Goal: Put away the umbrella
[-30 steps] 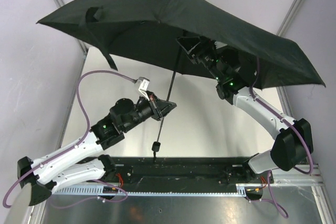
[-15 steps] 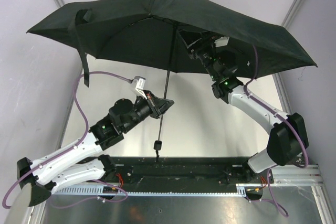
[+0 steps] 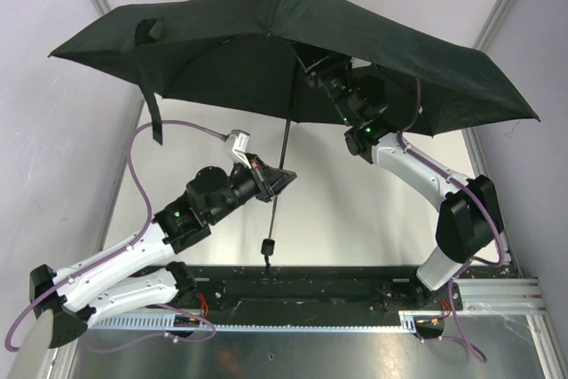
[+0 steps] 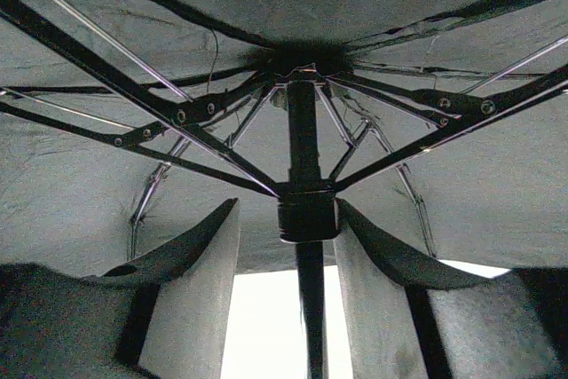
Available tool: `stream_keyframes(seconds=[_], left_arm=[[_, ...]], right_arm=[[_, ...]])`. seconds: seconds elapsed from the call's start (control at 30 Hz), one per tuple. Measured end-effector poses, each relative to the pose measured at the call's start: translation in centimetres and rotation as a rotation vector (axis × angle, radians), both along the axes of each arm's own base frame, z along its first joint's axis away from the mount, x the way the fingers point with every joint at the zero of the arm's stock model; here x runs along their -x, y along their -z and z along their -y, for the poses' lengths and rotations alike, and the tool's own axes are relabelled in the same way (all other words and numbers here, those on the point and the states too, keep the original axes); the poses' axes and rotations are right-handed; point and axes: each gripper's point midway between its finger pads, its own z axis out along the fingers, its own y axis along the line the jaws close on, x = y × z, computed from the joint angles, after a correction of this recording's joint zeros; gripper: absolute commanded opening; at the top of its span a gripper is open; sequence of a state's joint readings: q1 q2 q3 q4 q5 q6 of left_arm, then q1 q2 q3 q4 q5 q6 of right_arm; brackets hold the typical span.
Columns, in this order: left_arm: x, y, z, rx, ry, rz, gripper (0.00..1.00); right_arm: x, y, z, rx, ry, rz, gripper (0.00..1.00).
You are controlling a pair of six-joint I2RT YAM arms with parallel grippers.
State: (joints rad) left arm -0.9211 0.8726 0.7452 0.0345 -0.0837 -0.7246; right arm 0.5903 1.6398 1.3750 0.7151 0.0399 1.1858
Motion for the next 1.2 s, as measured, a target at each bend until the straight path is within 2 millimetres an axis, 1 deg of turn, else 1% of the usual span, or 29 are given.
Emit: stream_keyframes(seconds=[0.17,0.23,0.27,0.3,0.33,0.37,0.4,0.53,0.6,0.73,0.8,0.83,0.93,1.0,1.13,1.2], left_arm=[[0.0,-0.2,-0.1,0.004,-0.004,0.003,0.0],[0.0,-0.1,-0.1,0.003,-0.004,0.002,0.0],[0.0,0.0,-0.1,0.003,-0.006,0.001,0.0],[-0.1,0.0,-0.2,0.003,-0.01,0.001,0.0],[-0.1,0.0,-0.2,0.004,-0.011,0.001,0.0],[-0.1,-0.1,-0.2,0.007,-0.013,0.004,0.0],[-0.2,-0.3,-0.1,0.014,-0.013,0.008,0.0],[-0.3,-0.6,-0.1,0.027,-0.021,0.013,0.0],[-0.8,-1.0,-0.3,0.032,-0.04,0.025,0.0],[-1.0,-0.5,-0.3,-0.025,-0.029,0.018,0.0],[-1.4,-0.6,-0.2,-0.049,-0.019,0.017,0.0],[-1.6,-0.7,-0.3,-0.061,-0.011,0.014,0.0],[-1.7,-0.5,-0.1,-0.108,0.024,0.0,0.0],[-1.7,-0.3,0.1,-0.131,0.044,-0.007,0.04],[-1.7,-0.5,0.3,-0.127,0.069,-0.012,0.26],[-1.7,-1.1,0.5,-0.097,0.075,0.002,0.35]], right_arm=[[-0.3,0.0,0.3,-0.009,0.025,-0.011,0.5],[-0.5,-0.2,0.4,-0.013,0.033,-0.01,0.47],[-0.6,-0.1,0.5,-0.014,0.036,-0.011,0.38],[-0.6,-0.1,0.5,-0.012,0.037,-0.012,0.2],[-0.8,0.1,0.5,-0.006,0.042,-0.012,0.1],[-0.8,0.3,0.4,0.006,0.042,-0.009,0.05],[-1.0,0.4,0.4,0.016,0.042,-0.003,0.03],[-1.0,0.5,0.4,0.045,0.002,0.039,0.0],[-0.4,0.7,-0.3,0.066,-0.054,0.049,0.0],[0.9,0.7,-1.0,0.066,-0.126,0.074,0.0],[1.4,1.1,-0.8,0.057,-0.134,0.075,0.0],[1.9,1.6,-0.7,0.05,-0.139,0.066,0.0],[2.6,2.3,0.0,0.016,-0.134,0.049,0.0],[2.7,2.4,0.3,-0.013,-0.133,0.046,0.0],[2.6,1.9,0.9,-0.051,-0.136,0.043,0.0],[2.8,1.7,1.0,-0.062,-0.155,0.043,0.0]])
